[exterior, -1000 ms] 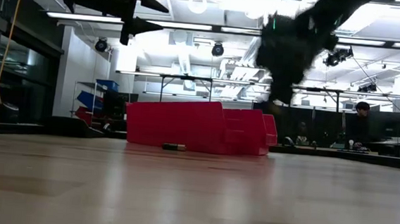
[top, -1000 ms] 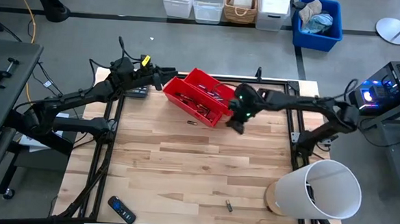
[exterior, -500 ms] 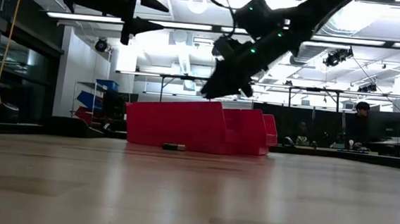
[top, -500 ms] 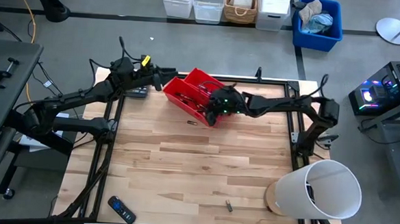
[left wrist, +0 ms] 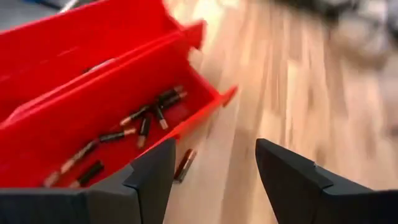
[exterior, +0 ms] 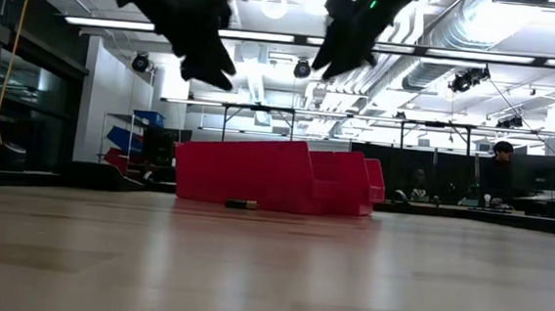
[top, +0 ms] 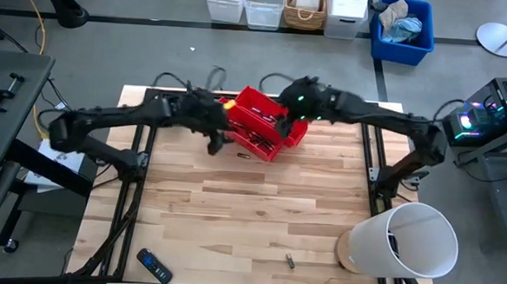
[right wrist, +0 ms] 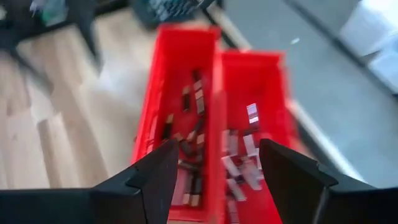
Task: Sort batteries
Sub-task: Put the black battery into the bottom red bin
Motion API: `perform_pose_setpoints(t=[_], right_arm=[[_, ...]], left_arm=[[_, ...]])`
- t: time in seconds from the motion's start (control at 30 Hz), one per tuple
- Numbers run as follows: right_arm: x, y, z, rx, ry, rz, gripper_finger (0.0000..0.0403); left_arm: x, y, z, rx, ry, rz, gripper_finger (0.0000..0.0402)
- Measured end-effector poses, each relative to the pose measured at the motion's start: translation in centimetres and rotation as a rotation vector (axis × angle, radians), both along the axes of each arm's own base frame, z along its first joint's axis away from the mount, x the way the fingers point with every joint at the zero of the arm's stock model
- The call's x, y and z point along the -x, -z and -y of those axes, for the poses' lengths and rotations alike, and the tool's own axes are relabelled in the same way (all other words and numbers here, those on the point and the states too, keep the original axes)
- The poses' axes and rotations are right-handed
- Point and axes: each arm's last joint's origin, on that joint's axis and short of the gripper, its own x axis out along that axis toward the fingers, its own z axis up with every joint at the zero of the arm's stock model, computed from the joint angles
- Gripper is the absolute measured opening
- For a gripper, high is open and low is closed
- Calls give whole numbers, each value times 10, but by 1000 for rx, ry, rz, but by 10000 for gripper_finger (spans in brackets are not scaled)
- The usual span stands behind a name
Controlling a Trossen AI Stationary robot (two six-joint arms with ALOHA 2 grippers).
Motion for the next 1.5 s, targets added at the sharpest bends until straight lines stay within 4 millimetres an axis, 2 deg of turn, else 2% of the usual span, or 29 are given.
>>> perform_pose_setpoints(t=[0.07, 0.2, 0.33, 0.43, 0.57, 0.97, 1.1, 1.2, 1.27, 1.4, 1.5], right_arm=[[13, -21, 2, 40, 43, 19, 221], [37, -50, 5, 102, 125, 78, 221], [55, -64, 4, 105, 173, 111, 222], [65, -67, 1, 93, 183, 91, 222], [71, -65, -1, 71, 190, 57, 222], [70, -63, -1, 56, 197, 40, 222], [70, -63, -1, 48, 204, 45, 222], [70, -62, -1, 41, 211, 49, 222], [70, -62, -1, 36, 216, 53, 222], [70, -63, -1, 37, 215, 53, 222], [70, -63, -1, 40, 214, 56, 222]], left_arm=[[-14, 11, 10, -71, 123, -84, 213], [-36, 51, 31, -172, 332, -234, 213], [-52, 80, 39, -175, 328, -140, 213], [-52, 103, 42, -172, 263, -73, 213], [-45, 121, 37, -247, 108, -15, 213], [-47, 177, 27, -244, 82, -121, 213], [-47, 184, 24, -193, 58, -133, 212], [-45, 182, 25, -99, 39, -131, 190], [-43, 180, 29, -23, 22, -155, 151], [-32, 172, 41, 116, 81, -221, 34], [-18, 158, 48, 177, 133, -206, 31]])
